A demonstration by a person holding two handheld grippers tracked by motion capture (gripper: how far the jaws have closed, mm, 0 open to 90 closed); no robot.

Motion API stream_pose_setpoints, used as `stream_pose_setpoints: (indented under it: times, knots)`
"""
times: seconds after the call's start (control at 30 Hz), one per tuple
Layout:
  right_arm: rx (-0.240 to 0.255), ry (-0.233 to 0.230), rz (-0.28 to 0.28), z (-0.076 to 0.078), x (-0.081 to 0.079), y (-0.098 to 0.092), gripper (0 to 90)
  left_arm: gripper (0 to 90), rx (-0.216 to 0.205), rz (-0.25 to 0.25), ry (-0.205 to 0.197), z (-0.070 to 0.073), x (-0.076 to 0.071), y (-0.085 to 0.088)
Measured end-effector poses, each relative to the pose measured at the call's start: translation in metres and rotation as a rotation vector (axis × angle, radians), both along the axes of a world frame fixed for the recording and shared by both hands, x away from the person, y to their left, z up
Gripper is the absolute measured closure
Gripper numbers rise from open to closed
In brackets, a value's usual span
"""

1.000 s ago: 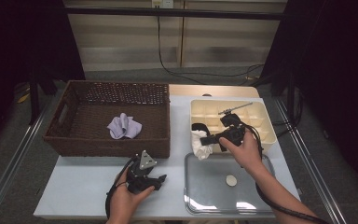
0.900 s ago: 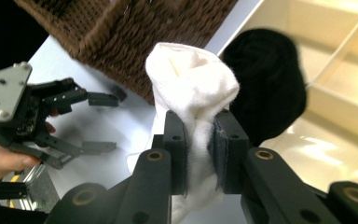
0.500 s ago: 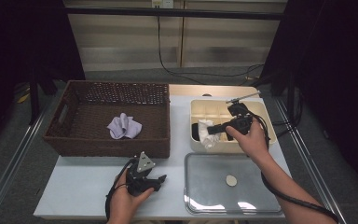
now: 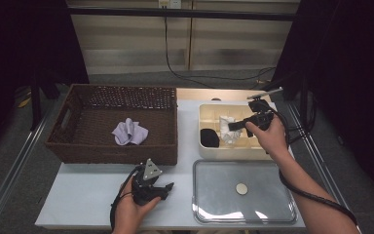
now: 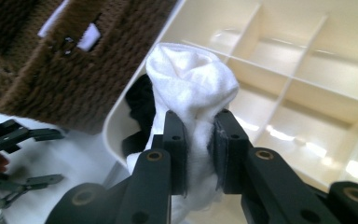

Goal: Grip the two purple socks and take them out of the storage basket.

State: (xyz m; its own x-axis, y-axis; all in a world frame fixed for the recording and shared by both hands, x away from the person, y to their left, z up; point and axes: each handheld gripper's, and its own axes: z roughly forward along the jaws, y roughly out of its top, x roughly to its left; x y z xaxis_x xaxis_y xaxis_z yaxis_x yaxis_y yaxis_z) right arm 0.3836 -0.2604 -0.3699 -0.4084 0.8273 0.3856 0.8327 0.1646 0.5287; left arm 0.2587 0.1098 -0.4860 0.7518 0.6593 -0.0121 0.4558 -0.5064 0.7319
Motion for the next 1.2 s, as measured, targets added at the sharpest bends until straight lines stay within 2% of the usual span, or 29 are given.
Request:
stream_pose_setpoints:
  times: [0.23,0.47,0.57,0.73,0.97,1.0,1.07,1.2]
  knots:
    - [-0.030,0.030,-0.021,-0.017,0.005,-0.003,76.9,31.9,0.000,0.000,0.000,0.000,0.000,0.000]
    - [-0.036,0.073,0.001,-0.042,0.005,0.004,76.9,31.9,-0.004,0.002,0.002,0.000,0.000,0.000]
    - [-0.039,0.077,0.008,-0.044,0.004,0.004,76.9,31.9,-0.004,0.001,0.002,0.000,0.000,0.000]
    - [-0.089,0.062,0.034,-0.047,-0.001,0.012,76.9,31.9,-0.004,0.001,0.002,0.000,0.000,0.000]
    - [-0.125,0.074,0.051,-0.053,-0.004,0.019,77.0,31.9,-0.004,0.001,0.002,0.000,0.000,0.000]
    - [-0.133,0.086,0.055,-0.055,-0.005,0.020,77.1,31.9,-0.003,0.002,0.003,0.000,0.000,0.000]
    - [-0.151,0.077,0.056,-0.056,-0.006,0.023,77.1,31.9,-0.007,0.004,0.007,0.000,0.000,0.000]
    - [-0.149,0.086,0.062,-0.056,-0.005,0.024,75.5,31.9,-0.003,0.001,0.002,0.000,0.000,0.000]
